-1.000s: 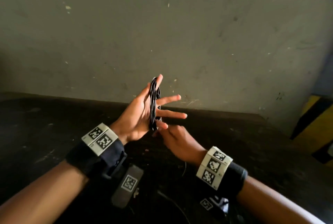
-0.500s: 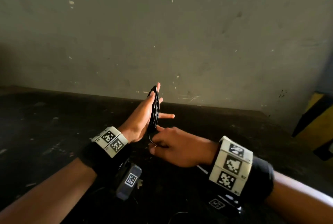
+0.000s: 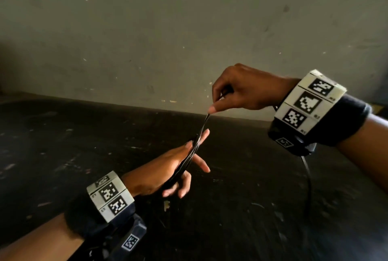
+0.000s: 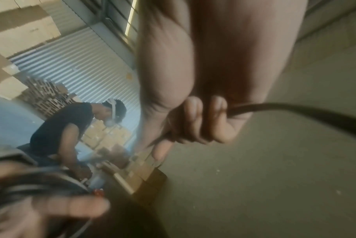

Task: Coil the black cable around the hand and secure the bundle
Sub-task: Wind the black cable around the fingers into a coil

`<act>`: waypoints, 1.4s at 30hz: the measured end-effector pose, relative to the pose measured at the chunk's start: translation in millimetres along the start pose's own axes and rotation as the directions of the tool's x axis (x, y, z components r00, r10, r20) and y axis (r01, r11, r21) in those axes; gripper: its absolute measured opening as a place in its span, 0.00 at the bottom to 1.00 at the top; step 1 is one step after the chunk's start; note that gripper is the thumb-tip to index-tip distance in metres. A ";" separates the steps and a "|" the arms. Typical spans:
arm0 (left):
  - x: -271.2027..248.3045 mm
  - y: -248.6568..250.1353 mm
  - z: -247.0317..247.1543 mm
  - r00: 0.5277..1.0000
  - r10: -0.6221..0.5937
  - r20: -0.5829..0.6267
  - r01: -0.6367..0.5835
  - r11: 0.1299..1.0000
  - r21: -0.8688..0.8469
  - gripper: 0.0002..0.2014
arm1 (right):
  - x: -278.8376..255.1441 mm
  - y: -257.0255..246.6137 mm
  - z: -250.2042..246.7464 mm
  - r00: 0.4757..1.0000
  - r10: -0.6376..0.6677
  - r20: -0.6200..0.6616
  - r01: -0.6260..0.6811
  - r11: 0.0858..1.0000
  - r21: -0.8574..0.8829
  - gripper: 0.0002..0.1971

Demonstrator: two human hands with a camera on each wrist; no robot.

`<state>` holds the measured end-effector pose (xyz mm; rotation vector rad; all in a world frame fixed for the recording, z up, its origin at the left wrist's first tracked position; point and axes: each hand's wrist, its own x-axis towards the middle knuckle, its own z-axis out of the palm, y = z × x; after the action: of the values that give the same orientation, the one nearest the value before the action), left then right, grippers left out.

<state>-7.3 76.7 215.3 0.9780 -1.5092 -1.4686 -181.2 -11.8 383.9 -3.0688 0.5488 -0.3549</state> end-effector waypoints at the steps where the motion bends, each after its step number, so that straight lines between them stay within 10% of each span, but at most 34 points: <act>1: -0.2 -1.7 -1.9 1.000 0.009 -0.005 -0.009 1.000 -0.008 0.19 | 3.0 4.6 2.5 1.000 -0.009 -0.010 0.009 1.000 0.012 0.12; 5: -5.6 14.8 0.1 0.993 0.023 0.112 -0.018 0.999 -0.041 0.22 | 10.6 24.9 31.4 0.998 -0.022 -0.056 0.031 0.986 0.163 0.17; 10: -14.3 36.6 1.1 0.992 0.122 -0.033 -0.123 0.992 -0.038 0.22 | 7.6 37.3 82.7 0.977 0.075 -0.201 0.004 0.930 0.367 0.17; 19: 22.3 67.3 -13.3 0.944 0.233 -0.235 -0.271 0.952 -0.143 0.22 | 12.1 -11.9 178.0 0.924 0.363 -0.124 -0.125 0.592 0.796 0.17; 25: 42.4 65.1 -33.3 0.910 0.245 -0.334 -0.265 0.964 -0.017 0.23 | 0.0 -42.1 169.2 0.964 0.212 0.162 -0.265 0.707 0.656 0.13; 31: 40.1 33.2 -35.3 0.921 0.198 -0.335 -0.114 0.960 0.255 0.23 | -12.5 -38.2 116.1 0.992 0.126 0.034 -0.130 0.945 0.299 0.09; 42: 23.1 0.6 -22.0 0.990 -0.119 0.077 0.113 0.991 0.072 0.28 | 0.9 23.0 22.4 1.000 -0.027 0.014 0.027 1.000 -0.001 0.10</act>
<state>4.2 47.0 216.7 1.0737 -1.5918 -1.5643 -183.3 -34.5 361.3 -3.0803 0.5080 -0.3331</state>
